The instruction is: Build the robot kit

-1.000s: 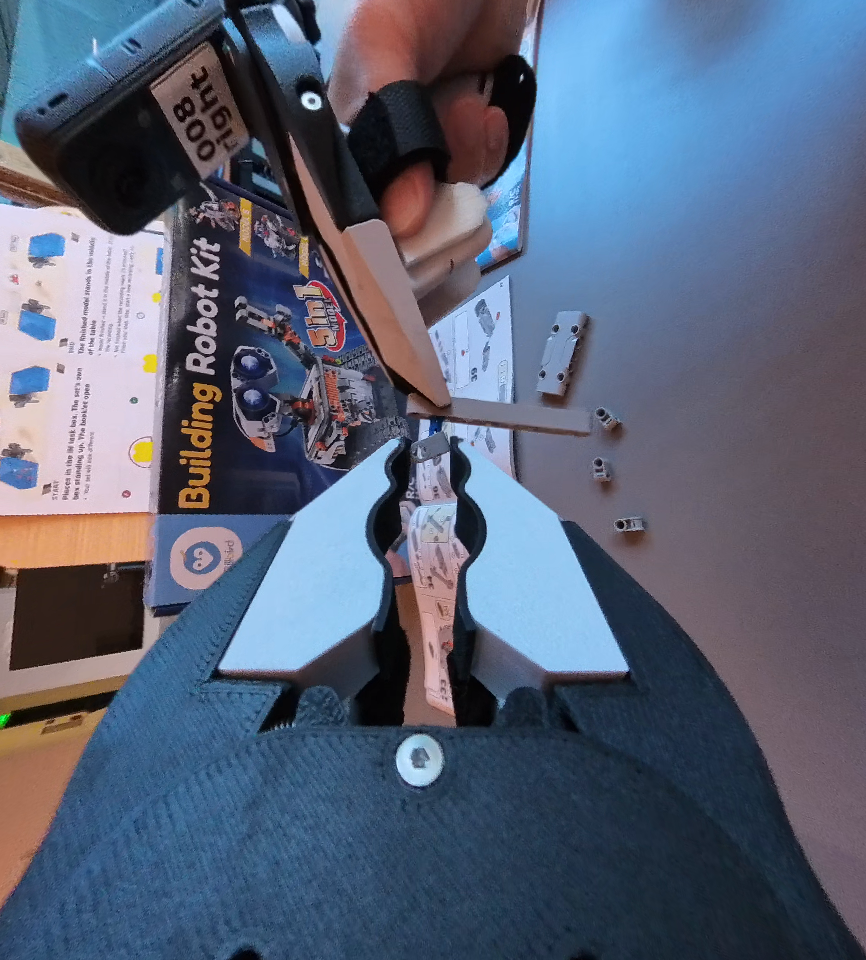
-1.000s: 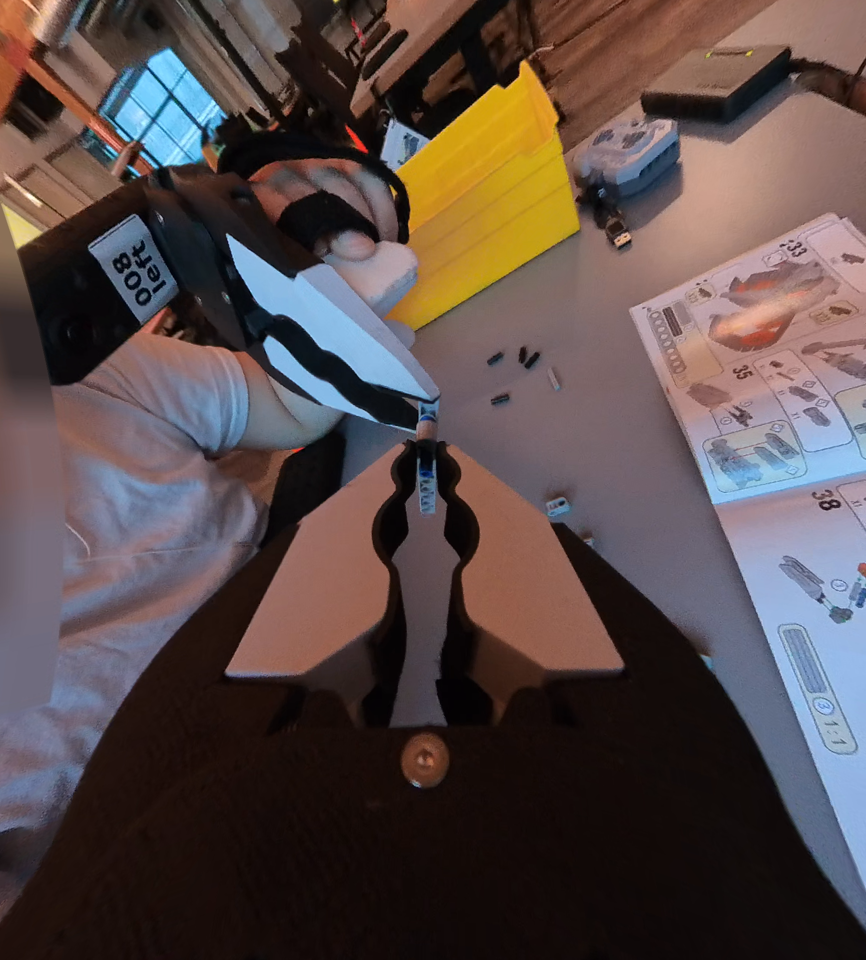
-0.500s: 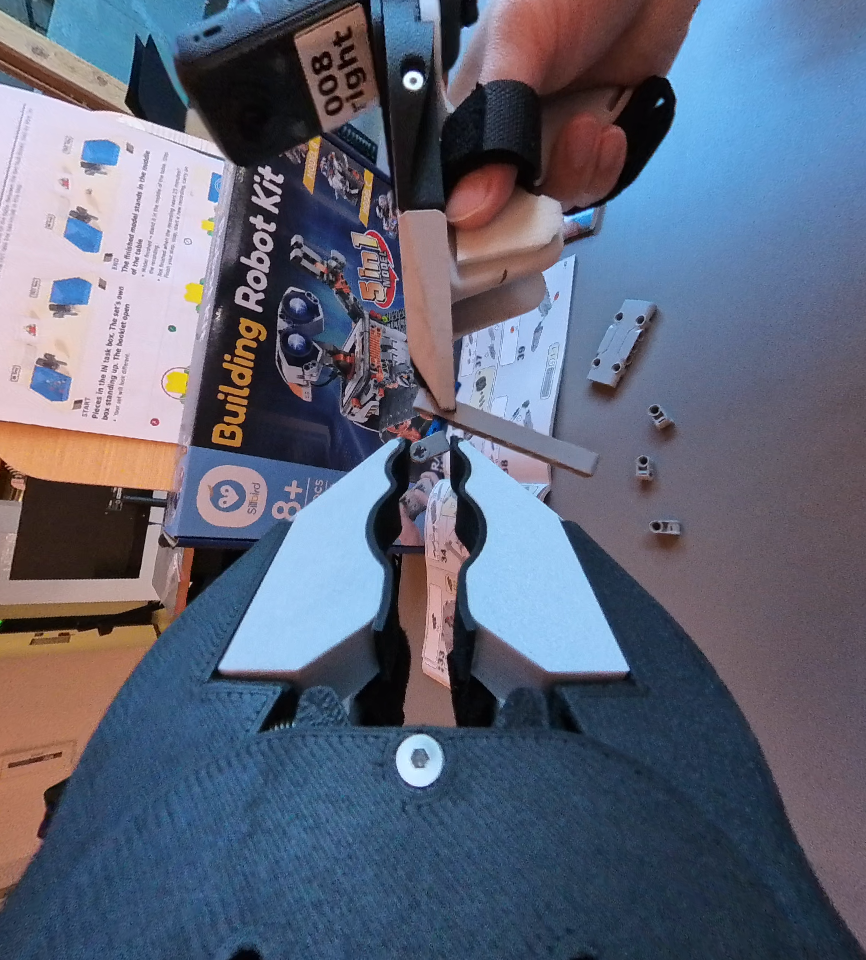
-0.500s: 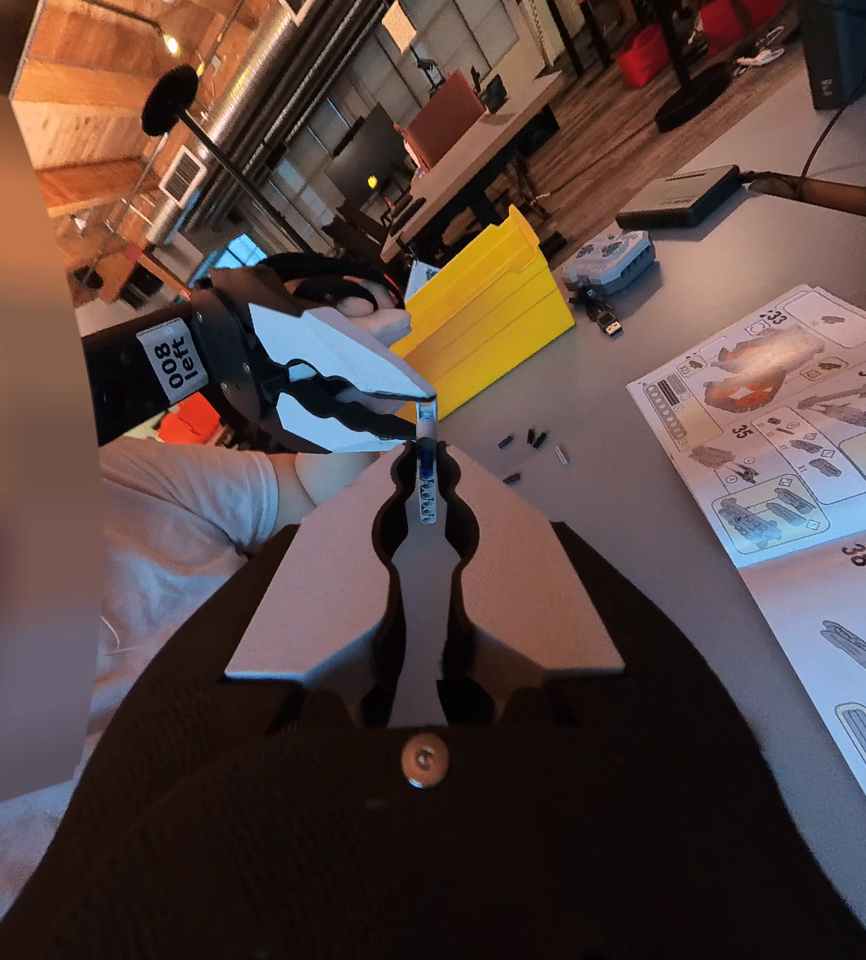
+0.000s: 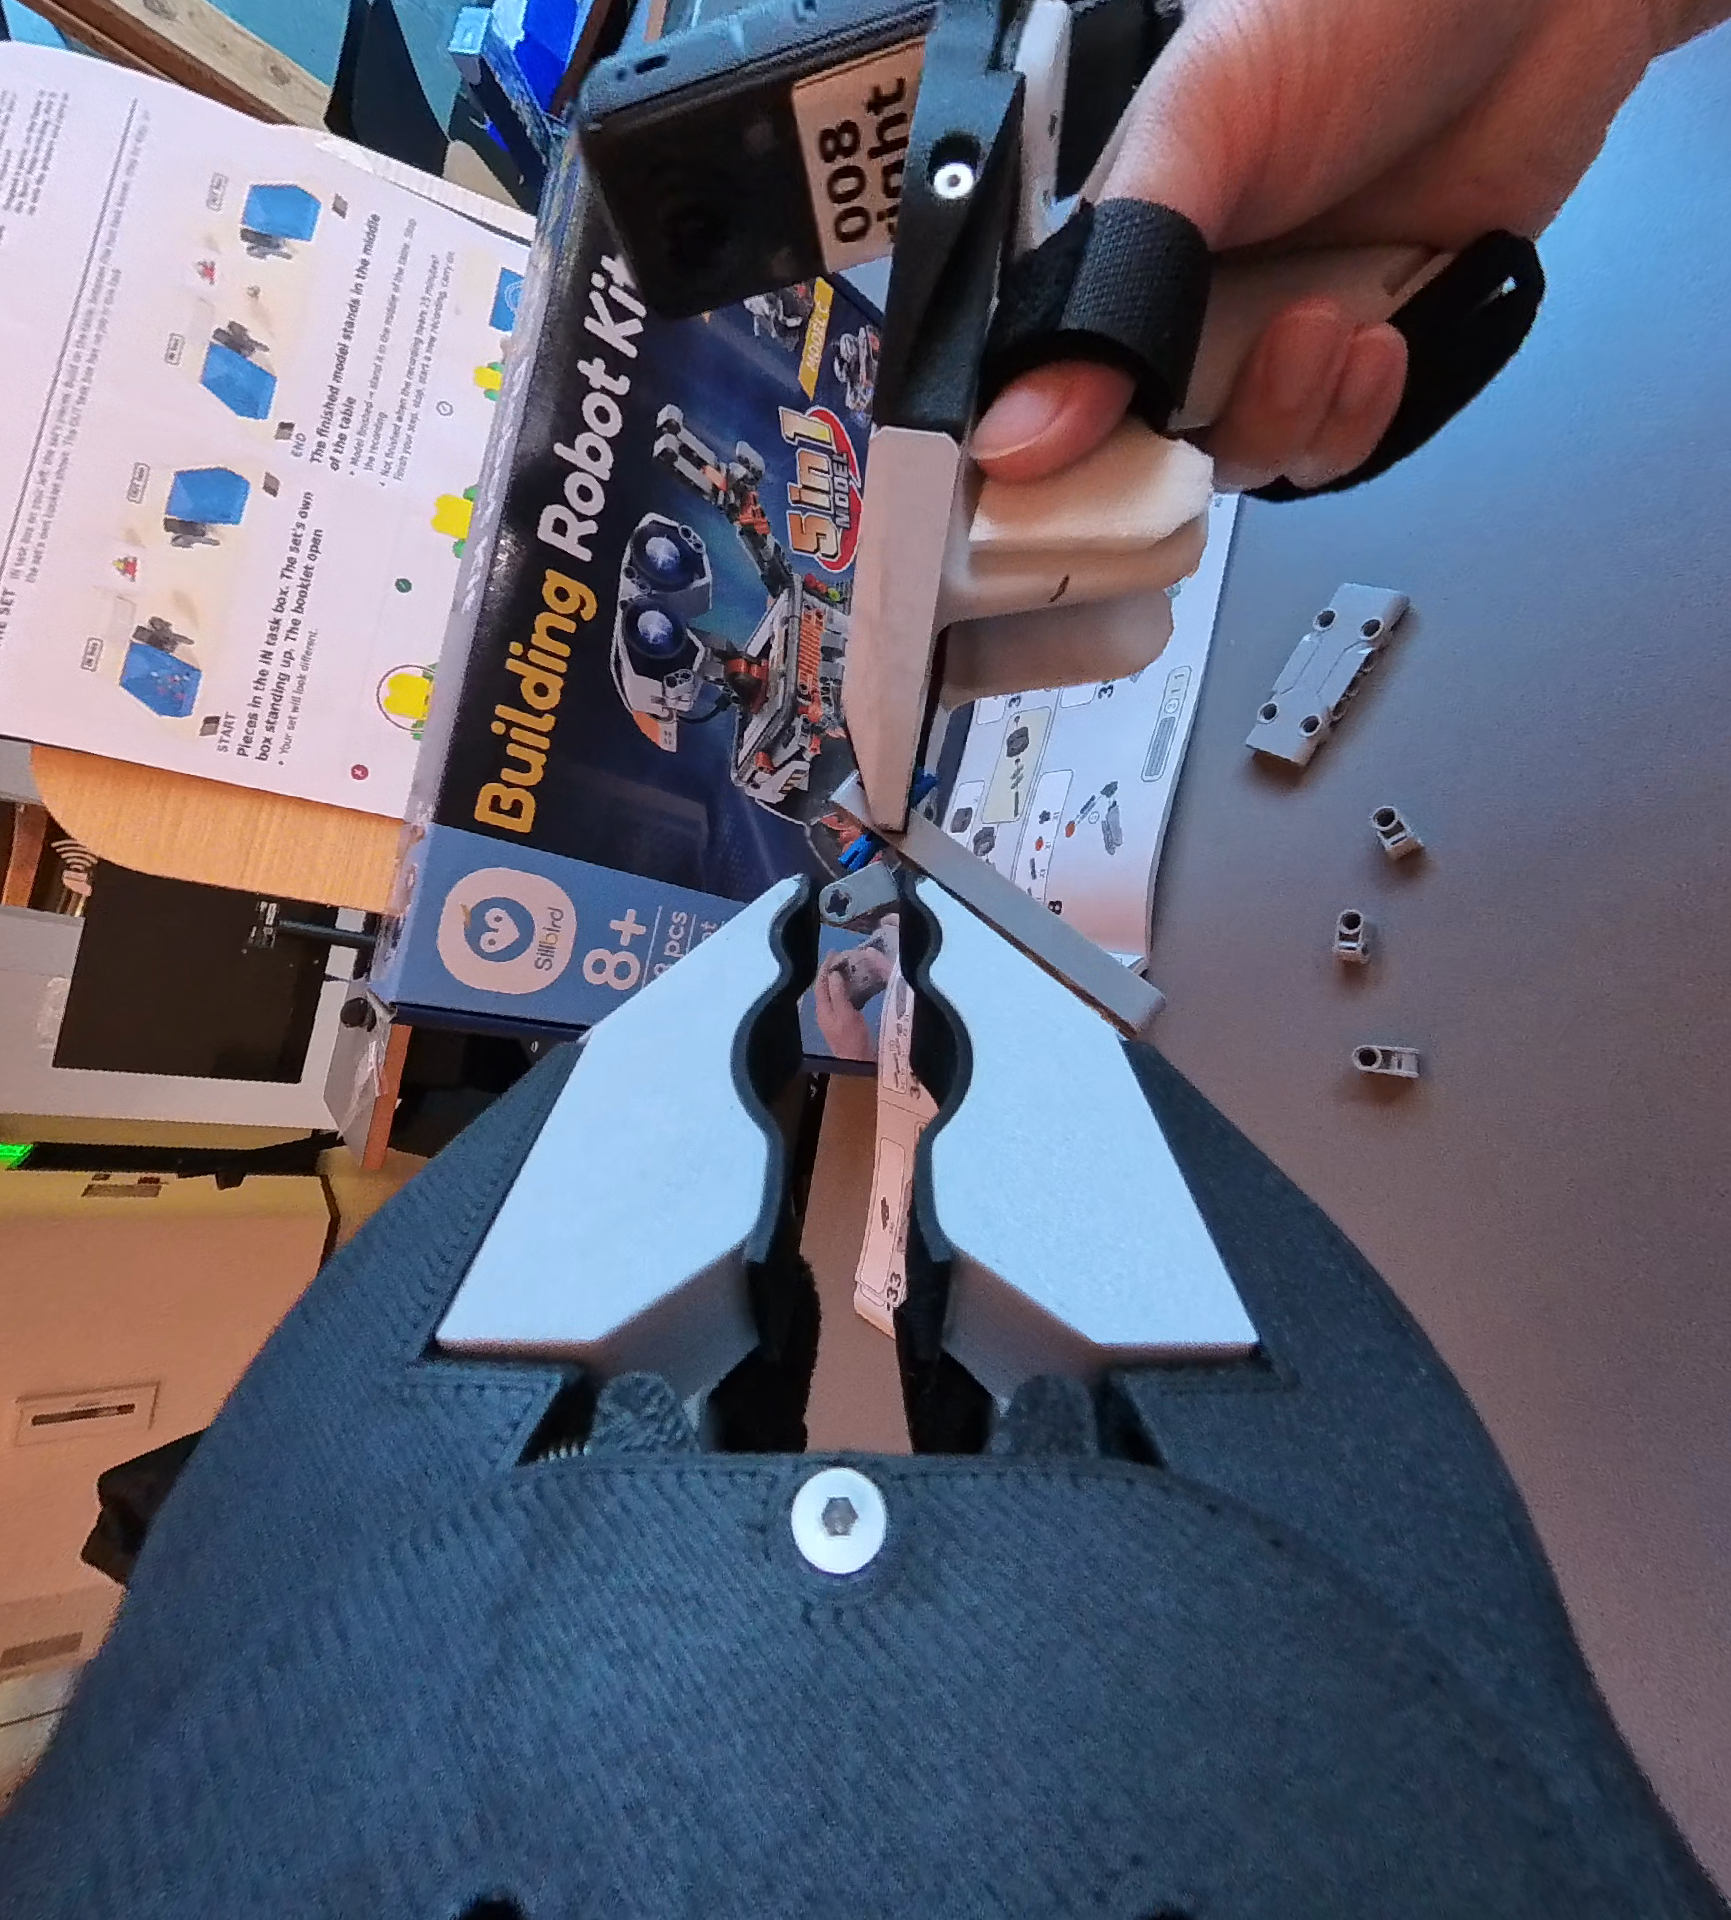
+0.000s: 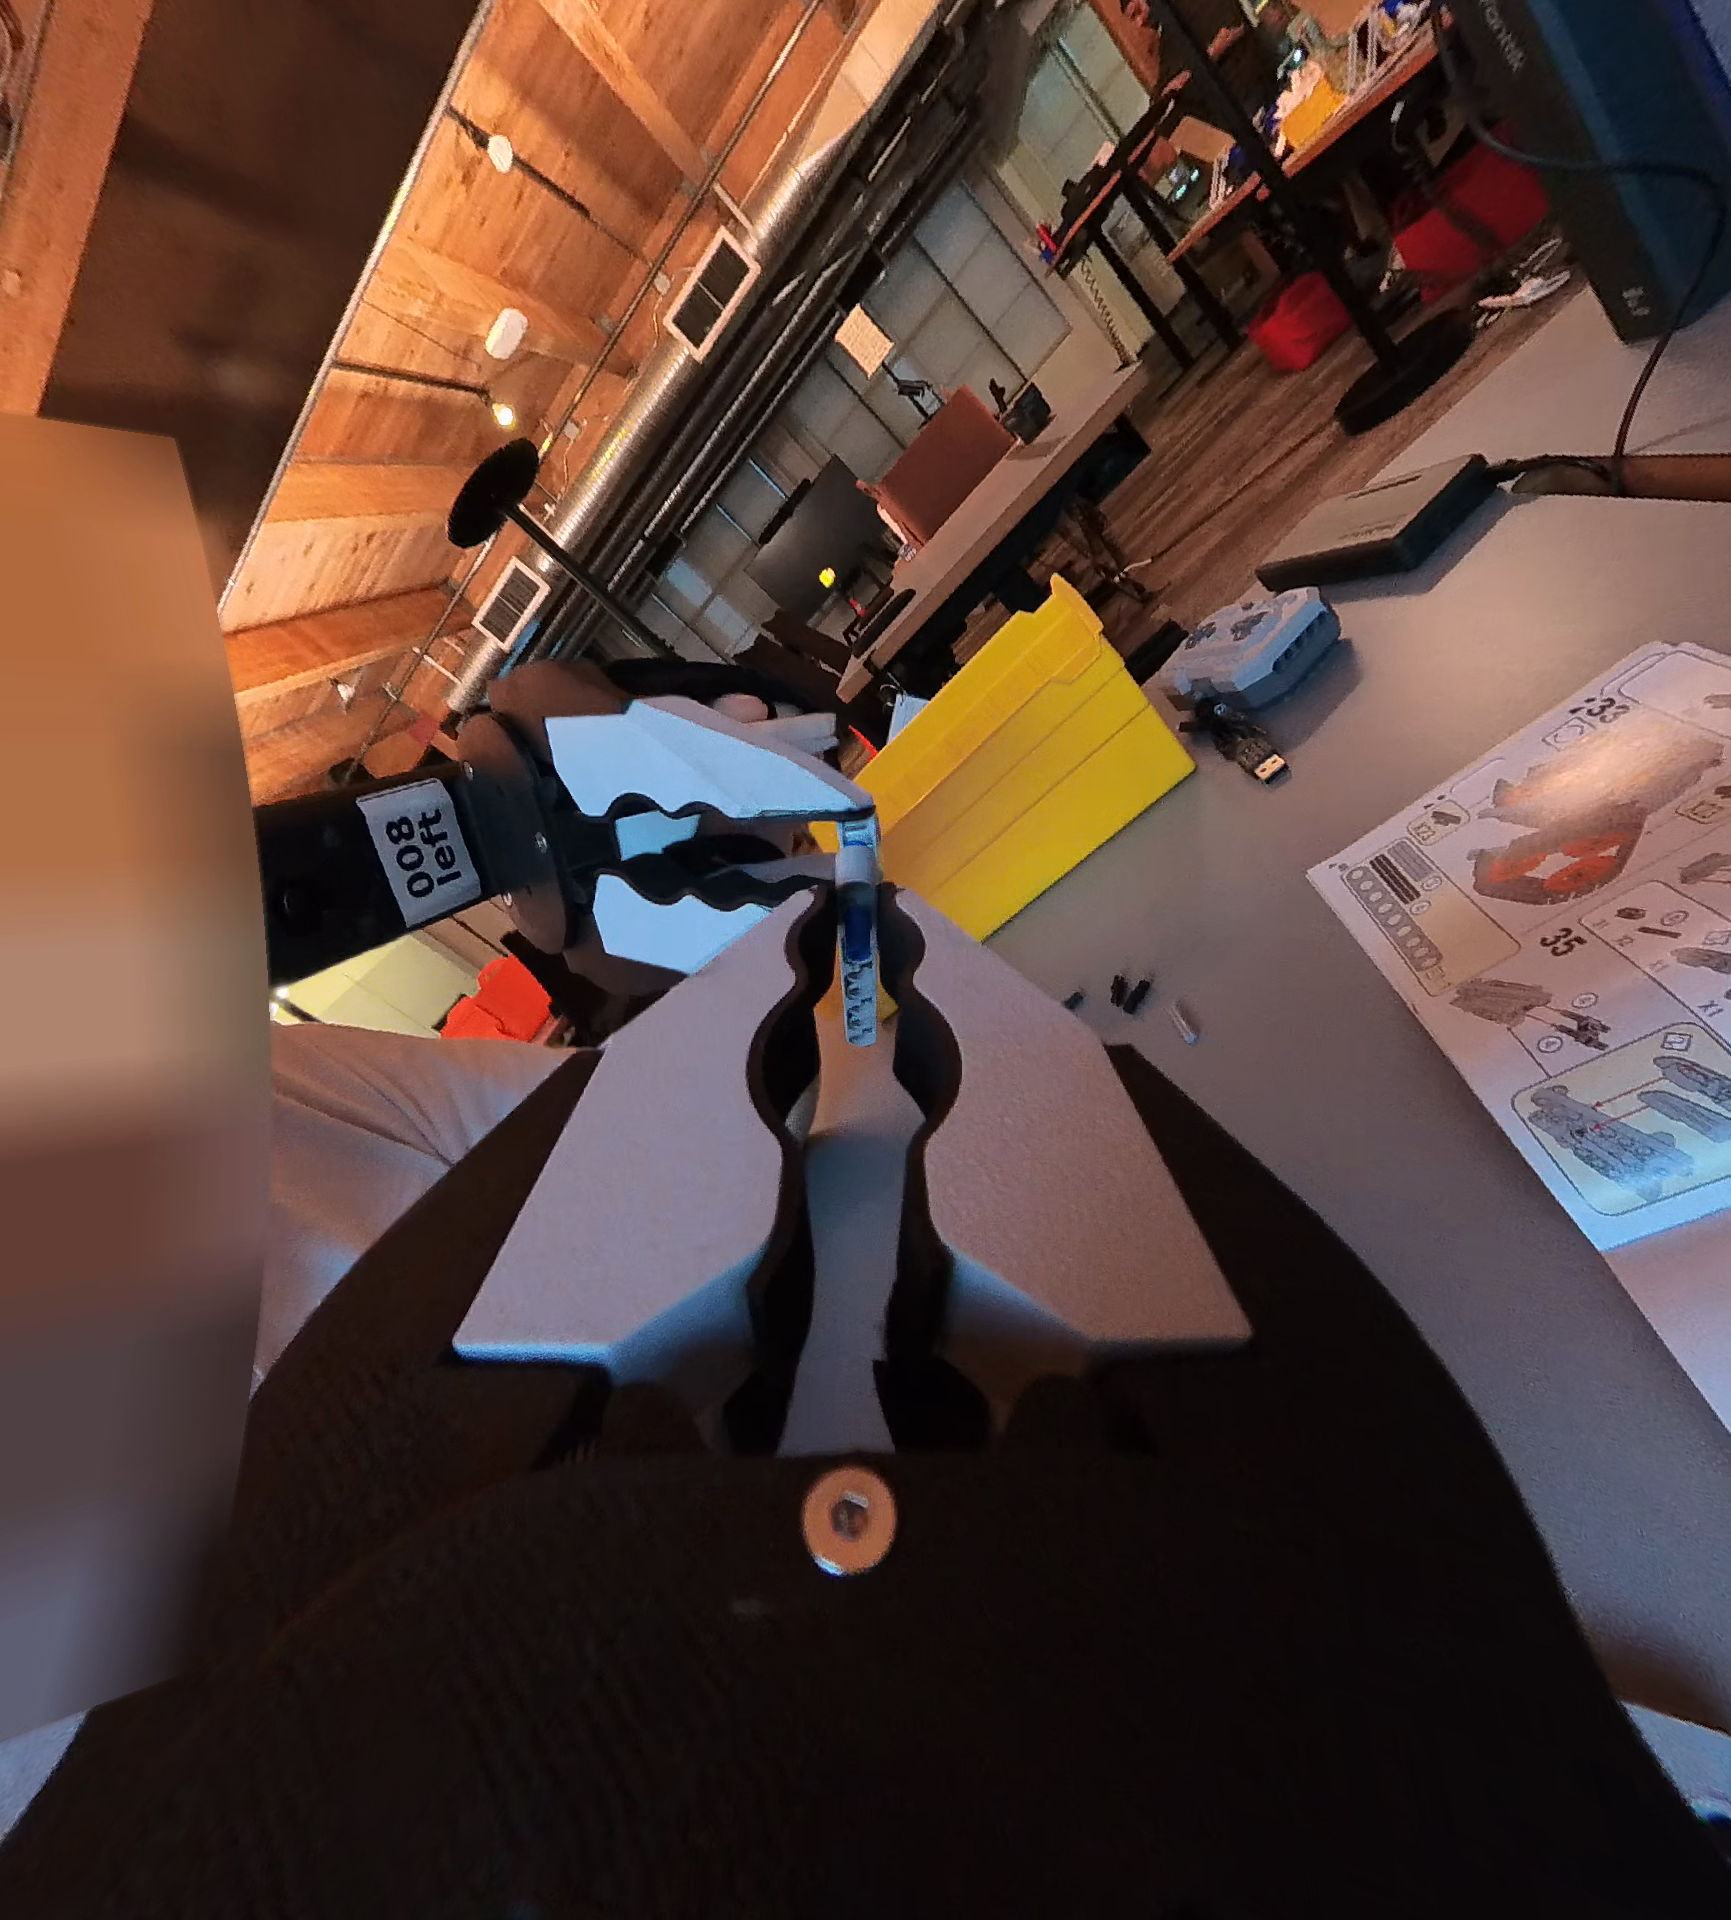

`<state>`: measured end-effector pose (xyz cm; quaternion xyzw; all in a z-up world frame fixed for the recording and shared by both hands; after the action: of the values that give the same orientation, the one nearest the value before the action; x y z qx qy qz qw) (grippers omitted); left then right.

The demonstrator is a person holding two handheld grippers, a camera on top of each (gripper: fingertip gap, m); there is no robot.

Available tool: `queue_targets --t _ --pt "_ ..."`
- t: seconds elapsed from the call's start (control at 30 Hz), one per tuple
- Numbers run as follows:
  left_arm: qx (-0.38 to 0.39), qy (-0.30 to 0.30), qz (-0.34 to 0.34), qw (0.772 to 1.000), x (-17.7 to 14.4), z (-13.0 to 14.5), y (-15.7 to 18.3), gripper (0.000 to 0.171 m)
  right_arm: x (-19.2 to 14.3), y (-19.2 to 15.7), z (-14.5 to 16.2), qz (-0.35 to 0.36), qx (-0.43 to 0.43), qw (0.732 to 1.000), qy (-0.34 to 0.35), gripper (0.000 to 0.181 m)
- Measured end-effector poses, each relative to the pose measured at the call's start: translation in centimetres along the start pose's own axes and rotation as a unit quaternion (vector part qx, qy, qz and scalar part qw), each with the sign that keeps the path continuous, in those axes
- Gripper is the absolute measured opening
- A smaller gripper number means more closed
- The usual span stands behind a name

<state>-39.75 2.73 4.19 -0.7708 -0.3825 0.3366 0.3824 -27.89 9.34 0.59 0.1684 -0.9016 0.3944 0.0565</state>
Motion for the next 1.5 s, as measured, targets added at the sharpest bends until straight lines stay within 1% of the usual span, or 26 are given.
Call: queue_targets --t 0.13,0.3,0.47,0.6,0.8,0.9,0.97,1.03,1.1,1.17,1.3,1.5 --pt "-0.008 0.002 -0.001 1.0 0.0 -0.1 0.0 0.013 0.0 0.0 -0.2 -0.011 0.004 0.999 0.032 0.006" --pt "-0.01 -0.004 -0.009 1.0 0.3 -0.1 0.0 0.013 0.0 0.2 -0.2 -0.007 0.005 0.999 0.047 0.006" --pt "-0.016 -0.009 -0.017 1.0 0.4 0.0 -0.1 0.013 0.1 0.5 -0.1 -0.017 0.016 0.997 0.075 0.006" --pt "-0.015 -0.015 -0.025 0.999 0.6 0.0 0.0 0.013 0.1 0.6 -0.1 -0.01 0.012 0.996 0.092 0.006" --pt "-0.017 -0.013 -0.029 0.999 0.6 0.0 -0.1 0.013 0.2 0.4 -0.1 0.002 -0.006 0.995 0.098 0.006" --pt "-0.028 0.005 -0.013 1.0 0.4 -0.1 -0.1 0.013 -0.1 -0.1 -0.2 -0.003 -0.022 0.998 0.056 0.006" --pt "-0.032 0.024 -0.007 0.999 0.1 -0.3 -0.1 0.013 -0.4 -0.8 -0.5 0.006 -0.045 0.999 0.025 0.006" --pt "-0.018 0.04 -0.008 0.999 -0.1 -0.6 0.1 0.013 -0.6 -1.6 -0.8 0.028 -0.077 0.997 -0.011 0.006" --pt "0.004 0.057 -0.021 0.998 -0.3 -0.8 0.2 0.013 -0.6 -2.4 -0.9 0.034 -0.094 0.994 -0.041 0.006" --pt "0.013 0.076 -0.018 0.997 -0.5 -1.2 0.5 0.013 -0.5 -3.0 -0.9 0.036 -0.107 0.991 -0.065 0.007" --pt "0.019 0.091 -0.018 0.995 -0.7 -1.6 0.7 0.013 -0.6 -3.8 -1.0 0.047 -0.123 0.987 -0.095 0.006" --pt "0.02 0.117 -0.053 0.991 -1.2 -2.1 0.2 0.013 -1.2 -4.8 -1.6 0.055 -0.148 0.983 -0.093 0.006"
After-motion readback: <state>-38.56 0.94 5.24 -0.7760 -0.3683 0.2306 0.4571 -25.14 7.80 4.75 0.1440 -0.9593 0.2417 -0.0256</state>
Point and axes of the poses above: each gripper's, where its closed fingertips meet, x out along the fingers, z out of its underside, y = z × x across the jaws, the point moved 8 cm from there along -x, back along the fingers, and after that the axes turned 12 degrees about -z, right-handed, at the moved point
